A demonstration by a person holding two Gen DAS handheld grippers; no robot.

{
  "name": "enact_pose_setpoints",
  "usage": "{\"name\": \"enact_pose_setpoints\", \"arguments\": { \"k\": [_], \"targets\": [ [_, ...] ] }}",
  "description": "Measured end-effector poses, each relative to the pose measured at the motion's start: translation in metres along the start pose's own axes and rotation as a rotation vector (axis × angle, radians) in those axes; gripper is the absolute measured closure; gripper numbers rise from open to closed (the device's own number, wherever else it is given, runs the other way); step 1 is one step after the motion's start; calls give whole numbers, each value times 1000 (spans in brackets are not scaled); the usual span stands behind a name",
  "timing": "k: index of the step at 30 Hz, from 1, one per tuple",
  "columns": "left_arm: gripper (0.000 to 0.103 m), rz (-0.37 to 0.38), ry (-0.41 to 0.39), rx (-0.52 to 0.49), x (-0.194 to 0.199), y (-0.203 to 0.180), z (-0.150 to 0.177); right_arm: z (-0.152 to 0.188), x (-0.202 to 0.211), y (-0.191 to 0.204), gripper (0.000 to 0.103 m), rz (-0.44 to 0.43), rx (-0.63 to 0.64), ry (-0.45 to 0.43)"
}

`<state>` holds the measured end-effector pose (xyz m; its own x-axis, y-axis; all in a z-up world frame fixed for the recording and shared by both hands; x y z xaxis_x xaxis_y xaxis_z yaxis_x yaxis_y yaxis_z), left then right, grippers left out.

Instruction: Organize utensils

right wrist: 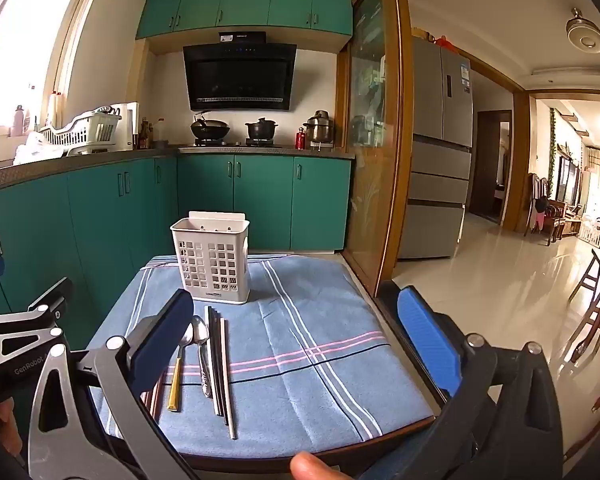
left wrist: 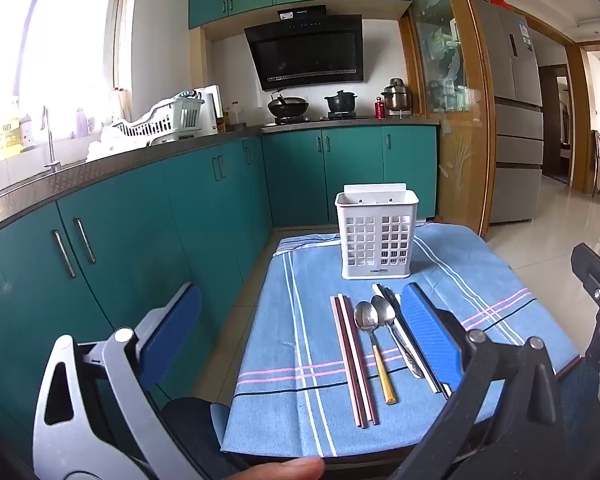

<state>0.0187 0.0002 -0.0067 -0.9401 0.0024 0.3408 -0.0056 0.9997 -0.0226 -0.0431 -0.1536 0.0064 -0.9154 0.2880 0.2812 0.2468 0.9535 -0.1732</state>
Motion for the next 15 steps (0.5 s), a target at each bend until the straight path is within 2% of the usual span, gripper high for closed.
{"name": "enact_pose_setpoints", "arguments": {
  "k": [15],
  "targets": [
    [4, -1, 5, -6, 1, -1, 1, -2, -3, -1, 3, -2, -2, 1]
  ]
}}
Point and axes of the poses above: each gripper's, at about its wrist camera, not at the fingertips, and x roughly against the way its jaws point, y to its left, z to its underside, the point moved 2 cm from there along -x, roughly the way its jaws point, and after that the axes turned 8 degrees about x, right-handed, at the moved point
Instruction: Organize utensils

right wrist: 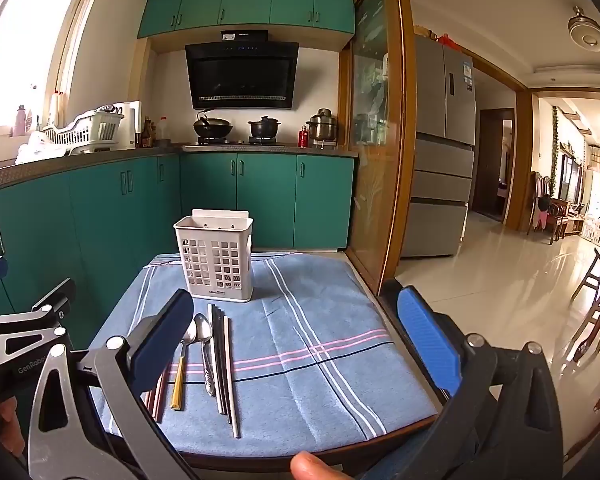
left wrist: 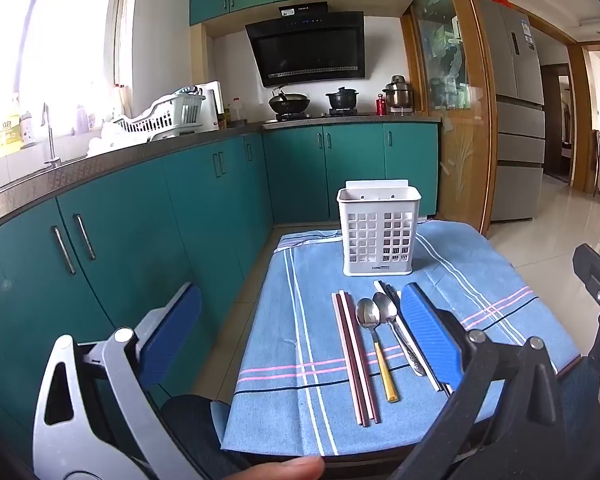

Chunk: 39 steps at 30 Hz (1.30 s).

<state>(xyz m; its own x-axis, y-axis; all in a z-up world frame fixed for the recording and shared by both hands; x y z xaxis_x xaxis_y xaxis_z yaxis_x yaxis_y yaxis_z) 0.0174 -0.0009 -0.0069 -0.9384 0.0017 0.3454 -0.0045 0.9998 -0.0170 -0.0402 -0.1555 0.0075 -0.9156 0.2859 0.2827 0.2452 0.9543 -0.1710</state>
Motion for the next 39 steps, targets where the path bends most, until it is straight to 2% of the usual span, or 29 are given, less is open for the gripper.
{"name": "enact_pose_setpoints", "arguments": {
  "k": [39],
  "targets": [
    [4, 0, 14, 2, -6, 2, 1, 4, 1, 4, 3, -26, -9, -2]
  ]
}}
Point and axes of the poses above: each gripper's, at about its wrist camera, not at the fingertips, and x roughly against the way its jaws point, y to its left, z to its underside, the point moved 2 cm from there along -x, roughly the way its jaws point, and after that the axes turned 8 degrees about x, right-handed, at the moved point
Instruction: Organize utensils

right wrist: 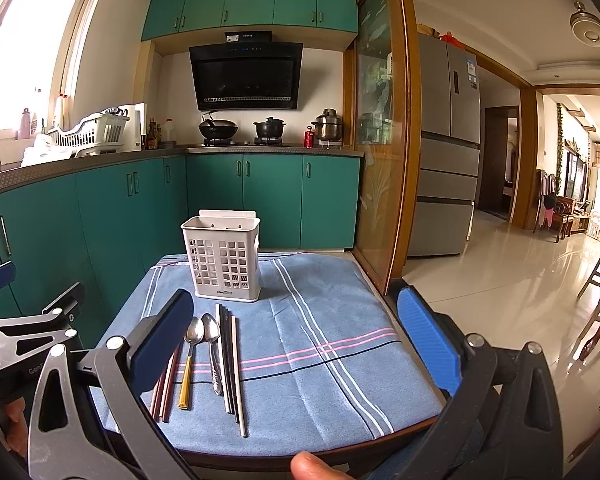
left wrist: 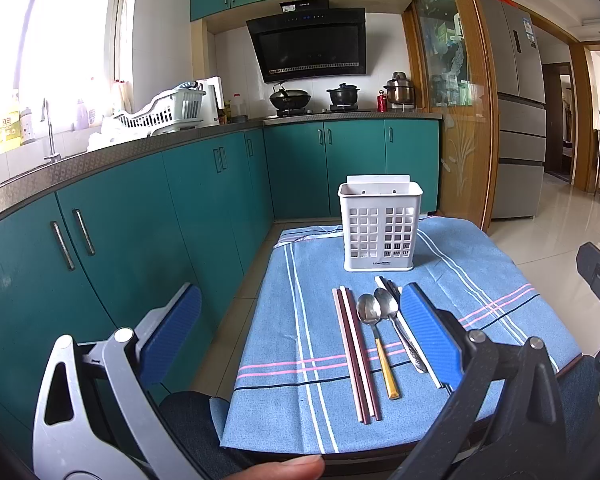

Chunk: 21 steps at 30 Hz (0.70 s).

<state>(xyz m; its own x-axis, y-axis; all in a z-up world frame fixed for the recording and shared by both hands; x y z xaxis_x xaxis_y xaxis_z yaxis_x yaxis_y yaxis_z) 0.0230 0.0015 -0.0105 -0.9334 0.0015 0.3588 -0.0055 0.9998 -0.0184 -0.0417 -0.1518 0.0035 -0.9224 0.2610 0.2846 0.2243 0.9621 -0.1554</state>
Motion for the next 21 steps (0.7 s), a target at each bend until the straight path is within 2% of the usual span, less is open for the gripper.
{"name": "enact_pose_setpoints", "arguments": {
  "k": [21],
  "targets": [
    [4, 0, 0, 0, -2, 2, 9, -3, 2, 3, 3, -7, -1, -2]
  ]
}}
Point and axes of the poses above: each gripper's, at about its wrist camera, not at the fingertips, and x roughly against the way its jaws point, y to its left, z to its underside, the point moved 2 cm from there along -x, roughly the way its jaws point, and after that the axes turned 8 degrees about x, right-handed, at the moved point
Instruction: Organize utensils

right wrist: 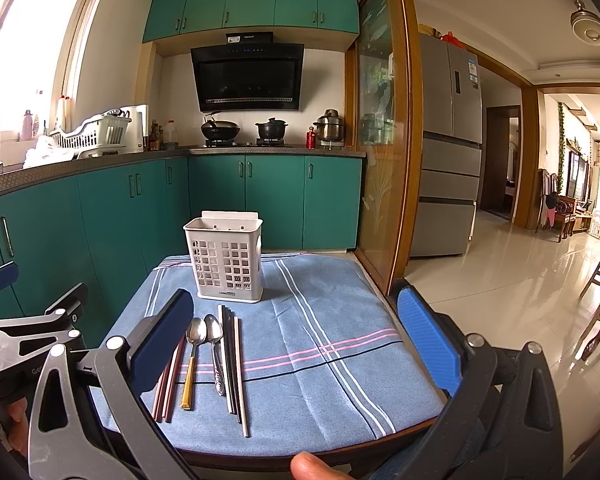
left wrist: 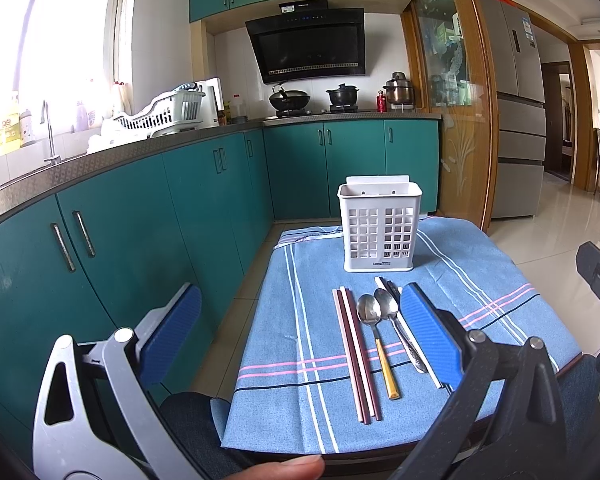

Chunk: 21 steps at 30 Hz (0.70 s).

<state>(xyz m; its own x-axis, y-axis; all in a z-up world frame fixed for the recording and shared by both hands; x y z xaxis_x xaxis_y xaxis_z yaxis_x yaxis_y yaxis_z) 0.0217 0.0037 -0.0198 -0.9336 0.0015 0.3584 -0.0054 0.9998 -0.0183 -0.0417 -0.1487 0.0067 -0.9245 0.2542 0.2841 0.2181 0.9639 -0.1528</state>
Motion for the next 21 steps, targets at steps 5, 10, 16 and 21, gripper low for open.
{"name": "enact_pose_setpoints", "arguments": {
  "k": [5, 10, 16, 21],
  "targets": [
    [4, -1, 2, -2, -6, 3, 11, -1, 0, -2, 3, -5, -1, 1],
    [4, -1, 2, -3, -5, 2, 11, 0, 0, -3, 3, -6, -1, 0],
    [4, -2, 3, -3, -5, 1, 9, 1, -1, -3, 3, -6, -1, 2],
    [4, -1, 8, -5, -5, -1, 8, 2, -2, -3, 3, -9, -2, 6]
  ]
}}
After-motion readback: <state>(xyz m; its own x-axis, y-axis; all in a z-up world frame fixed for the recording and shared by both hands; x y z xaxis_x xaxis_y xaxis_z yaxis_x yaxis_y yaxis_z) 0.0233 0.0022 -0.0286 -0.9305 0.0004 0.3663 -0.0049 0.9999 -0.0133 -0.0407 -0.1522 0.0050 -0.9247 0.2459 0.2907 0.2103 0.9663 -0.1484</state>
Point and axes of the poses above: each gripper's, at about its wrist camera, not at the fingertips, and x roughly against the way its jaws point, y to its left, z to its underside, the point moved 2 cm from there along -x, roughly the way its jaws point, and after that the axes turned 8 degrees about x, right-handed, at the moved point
